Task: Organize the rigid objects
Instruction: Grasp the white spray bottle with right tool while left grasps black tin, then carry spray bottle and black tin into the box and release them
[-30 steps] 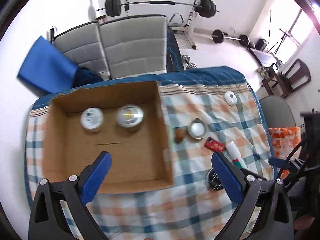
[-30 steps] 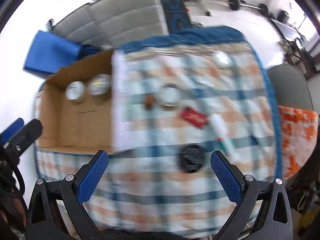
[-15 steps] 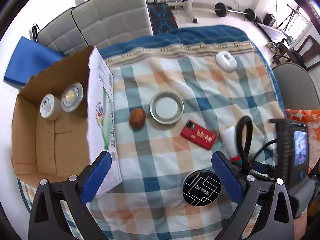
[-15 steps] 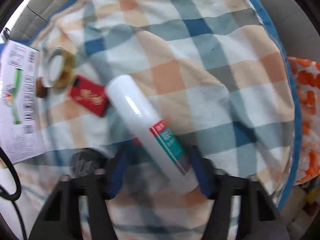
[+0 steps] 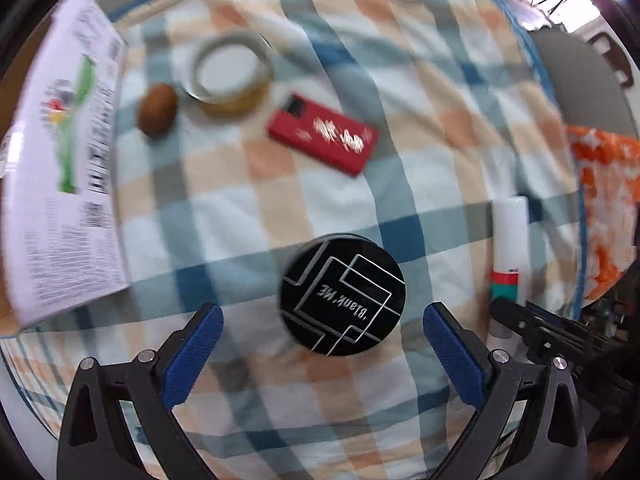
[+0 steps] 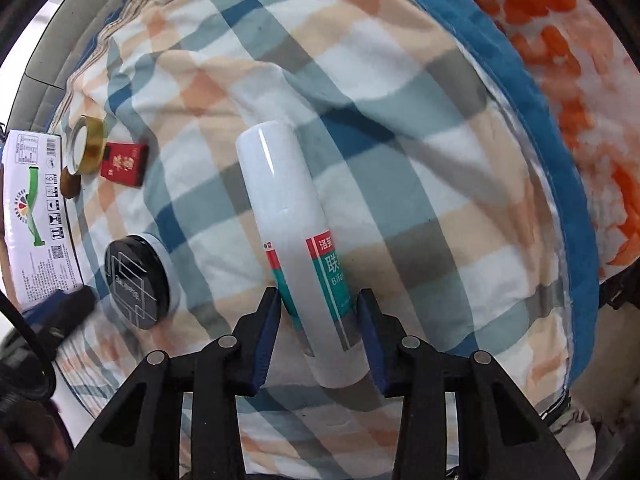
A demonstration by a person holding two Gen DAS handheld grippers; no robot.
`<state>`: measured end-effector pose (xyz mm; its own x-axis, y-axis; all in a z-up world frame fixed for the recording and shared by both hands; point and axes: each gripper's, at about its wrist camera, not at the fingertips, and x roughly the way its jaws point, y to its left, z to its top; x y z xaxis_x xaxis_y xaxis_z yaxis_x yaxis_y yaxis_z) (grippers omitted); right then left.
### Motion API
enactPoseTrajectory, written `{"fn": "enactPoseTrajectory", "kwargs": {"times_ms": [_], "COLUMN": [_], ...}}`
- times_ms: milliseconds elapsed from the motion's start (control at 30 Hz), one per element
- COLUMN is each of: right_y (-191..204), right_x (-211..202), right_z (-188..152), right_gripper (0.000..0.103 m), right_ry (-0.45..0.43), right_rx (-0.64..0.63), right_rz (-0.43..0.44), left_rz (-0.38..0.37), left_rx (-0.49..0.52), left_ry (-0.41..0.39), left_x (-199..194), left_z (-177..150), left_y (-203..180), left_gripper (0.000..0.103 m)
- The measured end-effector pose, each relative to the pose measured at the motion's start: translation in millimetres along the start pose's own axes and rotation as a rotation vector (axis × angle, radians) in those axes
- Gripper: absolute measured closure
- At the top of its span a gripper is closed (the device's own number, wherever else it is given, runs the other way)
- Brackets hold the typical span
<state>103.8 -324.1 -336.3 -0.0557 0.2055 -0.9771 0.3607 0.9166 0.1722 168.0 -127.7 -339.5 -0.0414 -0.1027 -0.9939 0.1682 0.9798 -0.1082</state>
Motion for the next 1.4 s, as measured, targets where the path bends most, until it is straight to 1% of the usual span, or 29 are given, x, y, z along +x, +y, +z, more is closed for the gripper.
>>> {"fn": "enactPoseTrajectory", "kwargs": {"times_ms": [133,167,200,233,300,367,433,467,567,633,733,867,900,967,1033,1133,1200,1300,1400], "right_y": [1,0,0,-1,-4,-6,4,9,23,31,33,40,41,48,53,59,63,69,84], "right_x": [7,7,9,10,12,18,23,25,34,37,39,37,35,34,27,8,-5,-24,-48], "right_z": [0,1,2,5,10,10,17,20,26,27,30,26,24,16,9,-7,-14,-21,-25], "right_gripper": [0.057,0.057,0.057,0.057,0.057,0.057,0.058,0.061,0.061,0.061,0.061,0.067,0.067,0.068,0.068,0.068,0.068,0.068,0.068], "right_ry": [0.005,0.006,0.010,0.016,0.025,0.035,0.042,0.036,0.038,0.046,0.055,0.041,0.038,0.038,0.032,0.004,-0.010,-0.030,-0.062], "right_rx": [0.023,0.033,0.041,0.049,0.056,0.046,0.023,0.007,-0.019,-0.039,-0.042,-0.110,-0.114,-0.115,-0.122,-0.144,-0.145,-0.151,-0.181], "right_rz": [-0.005,-0.004,-0.003,-0.002,-0.003,-0.030,-0.079,-0.109,-0.186,-0.223,-0.222,-0.244,-0.241,-0.219,-0.179,-0.133,-0.083,-0.031,0.010], "left_rz": [0.028,0.025,0.020,0.018,0.022,0.030,0.052,0.059,0.099,0.088,0.086,0.072,0.065,0.044,0.025,0.001,-0.006,-0.037,-0.072], "left_rx": [0.043,0.049,0.048,0.050,0.044,0.049,0.049,0.046,0.065,0.043,0.043,0.058,0.059,0.054,0.043,0.033,0.033,0.032,0.023], "left_ry": [0.063,0.066,0.057,0.048,0.034,0.030,0.028,0.030,0.066,0.051,0.034,0.024,0.019,0.000,-0.020,-0.056,-0.080,-0.119,-0.164], "left_x": [32,36,38,38,35,30,25,26,40,42,37,24,19,6,-10,-34,-50,-80,-109], "left_z": [2,2,1,1,-1,-6,-11,-11,-11,-11,-13,-20,-16,-20,-21,-27,-29,-35,-44], "left_y": [-11,-12,-11,-9,-3,5,13,16,20,23,26,30,30,32,36,45,48,56,64], "left_gripper": [0.001,0.007,0.016,0.030,0.030,0.030,0.029,0.029,0.029,0.028,0.030,0.030,0.030,0.030,0.030,0.030,0.030,0.030,0.030]}}
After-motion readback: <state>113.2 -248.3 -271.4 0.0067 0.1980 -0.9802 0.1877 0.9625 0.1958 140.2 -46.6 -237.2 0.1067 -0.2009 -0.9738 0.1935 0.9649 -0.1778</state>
